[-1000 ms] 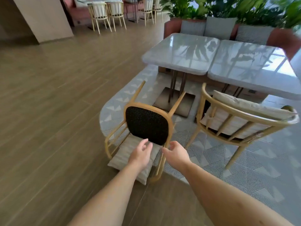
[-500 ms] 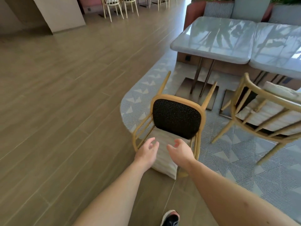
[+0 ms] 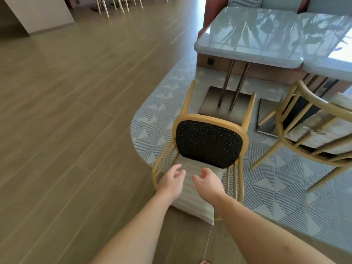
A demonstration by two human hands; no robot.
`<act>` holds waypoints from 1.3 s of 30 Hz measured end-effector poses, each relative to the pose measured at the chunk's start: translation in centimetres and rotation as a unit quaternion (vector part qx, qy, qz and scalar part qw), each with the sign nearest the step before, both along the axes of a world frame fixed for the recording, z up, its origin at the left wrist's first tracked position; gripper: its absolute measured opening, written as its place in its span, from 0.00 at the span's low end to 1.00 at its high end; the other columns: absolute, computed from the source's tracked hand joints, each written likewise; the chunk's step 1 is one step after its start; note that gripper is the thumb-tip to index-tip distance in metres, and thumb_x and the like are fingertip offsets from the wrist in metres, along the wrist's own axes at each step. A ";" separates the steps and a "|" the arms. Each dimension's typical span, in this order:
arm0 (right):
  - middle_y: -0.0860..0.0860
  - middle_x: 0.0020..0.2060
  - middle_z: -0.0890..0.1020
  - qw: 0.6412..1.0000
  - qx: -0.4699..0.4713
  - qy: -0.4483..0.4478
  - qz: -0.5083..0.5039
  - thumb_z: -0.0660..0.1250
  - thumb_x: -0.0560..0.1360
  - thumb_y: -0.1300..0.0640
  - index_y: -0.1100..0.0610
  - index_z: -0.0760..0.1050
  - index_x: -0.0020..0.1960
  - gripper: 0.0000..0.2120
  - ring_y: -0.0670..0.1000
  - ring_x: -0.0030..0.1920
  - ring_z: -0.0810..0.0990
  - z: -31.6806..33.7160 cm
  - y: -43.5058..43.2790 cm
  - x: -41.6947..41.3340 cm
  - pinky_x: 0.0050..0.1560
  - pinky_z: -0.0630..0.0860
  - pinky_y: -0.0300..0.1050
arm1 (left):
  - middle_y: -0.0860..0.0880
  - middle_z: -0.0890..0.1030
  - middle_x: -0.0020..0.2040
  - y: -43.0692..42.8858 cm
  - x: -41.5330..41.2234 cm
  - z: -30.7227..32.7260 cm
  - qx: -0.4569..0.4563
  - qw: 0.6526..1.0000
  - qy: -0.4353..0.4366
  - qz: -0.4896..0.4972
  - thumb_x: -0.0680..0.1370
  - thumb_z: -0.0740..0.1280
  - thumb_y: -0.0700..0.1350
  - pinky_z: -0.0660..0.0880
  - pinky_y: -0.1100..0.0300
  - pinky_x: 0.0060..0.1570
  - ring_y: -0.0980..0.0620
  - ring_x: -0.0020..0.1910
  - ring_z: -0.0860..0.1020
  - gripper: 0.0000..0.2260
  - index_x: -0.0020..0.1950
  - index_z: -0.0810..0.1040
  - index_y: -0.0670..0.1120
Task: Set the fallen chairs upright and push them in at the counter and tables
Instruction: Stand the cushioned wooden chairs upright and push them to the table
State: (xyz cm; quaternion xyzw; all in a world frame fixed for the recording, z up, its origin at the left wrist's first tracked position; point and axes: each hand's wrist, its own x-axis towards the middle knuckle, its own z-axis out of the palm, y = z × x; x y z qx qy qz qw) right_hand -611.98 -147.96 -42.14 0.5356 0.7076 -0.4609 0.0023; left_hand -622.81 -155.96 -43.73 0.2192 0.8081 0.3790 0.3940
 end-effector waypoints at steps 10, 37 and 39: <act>0.50 0.66 0.73 0.998 -0.015 -0.028 -0.056 0.61 0.77 0.47 0.54 0.65 0.71 0.25 0.51 0.63 0.73 -14.0 -1.7 -3.0 0.61 0.68 0.43 | 0.53 0.73 0.63 1.4 -3.7 -13.8 -0.059 0.996 0.002 -0.065 0.78 0.61 0.46 0.68 0.60 0.51 0.55 0.53 0.72 0.19 0.68 0.68 0.57; 0.50 0.73 0.64 0.944 0.075 -0.241 0.211 0.59 0.74 0.49 0.53 0.53 0.75 0.32 0.52 0.72 0.63 -61.6 -1.8 -3.7 0.72 0.57 0.51 | 0.48 0.69 0.69 2.7 -5.9 -59.7 -0.168 0.775 0.370 -0.485 0.73 0.67 0.51 0.56 0.51 0.69 0.46 0.68 0.65 0.27 0.71 0.65 0.48; 0.51 0.71 0.66 0.932 0.091 -0.273 0.222 0.58 0.74 0.51 0.54 0.56 0.74 0.30 0.52 0.70 0.65 -62.5 -1.5 -2.9 0.70 0.59 0.49 | 0.48 0.70 0.69 3.1 -4.8 -60.5 -0.171 0.773 0.383 -0.475 0.72 0.68 0.51 0.55 0.51 0.69 0.46 0.68 0.65 0.28 0.70 0.66 0.48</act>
